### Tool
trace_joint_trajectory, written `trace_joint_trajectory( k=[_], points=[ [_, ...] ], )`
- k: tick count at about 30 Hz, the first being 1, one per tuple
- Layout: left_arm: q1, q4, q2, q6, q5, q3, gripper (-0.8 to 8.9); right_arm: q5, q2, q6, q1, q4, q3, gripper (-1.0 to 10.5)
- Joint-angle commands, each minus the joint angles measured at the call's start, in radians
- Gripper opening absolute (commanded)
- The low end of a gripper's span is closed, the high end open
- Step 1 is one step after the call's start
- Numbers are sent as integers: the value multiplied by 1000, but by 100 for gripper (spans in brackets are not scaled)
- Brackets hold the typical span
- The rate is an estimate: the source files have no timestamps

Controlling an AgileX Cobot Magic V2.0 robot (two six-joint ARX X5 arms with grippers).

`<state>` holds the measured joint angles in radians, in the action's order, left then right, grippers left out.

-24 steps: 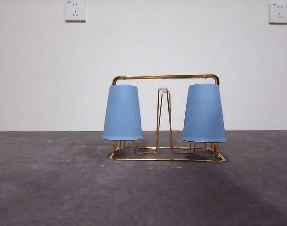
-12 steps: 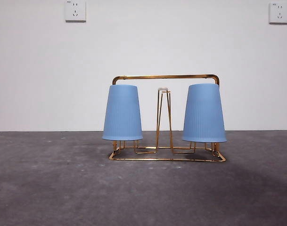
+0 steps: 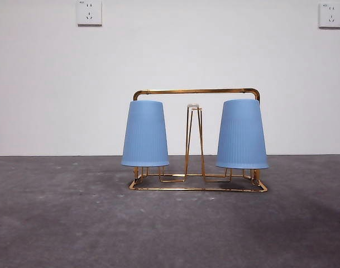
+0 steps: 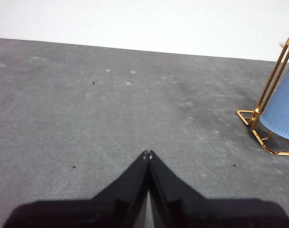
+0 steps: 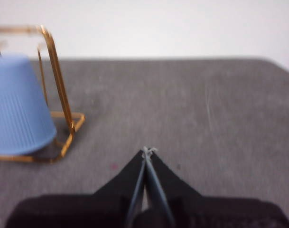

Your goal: Pick up cup 1,put cup 1 in the cup rack,pick up cup 2,put cup 2 in the cup rack

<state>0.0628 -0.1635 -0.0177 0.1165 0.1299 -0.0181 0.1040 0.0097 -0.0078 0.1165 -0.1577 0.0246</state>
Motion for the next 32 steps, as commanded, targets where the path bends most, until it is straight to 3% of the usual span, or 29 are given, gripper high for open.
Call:
trace_joint_trajectory(
  k=[1, 32],
  points=[
    [2, 5, -3, 3, 1, 10, -3, 2, -2, 13, -1, -26, -10, 1],
    [2, 5, -5, 3, 0, 10, -3, -7, -1, 8, -1, -23, -10, 1]
  ],
)
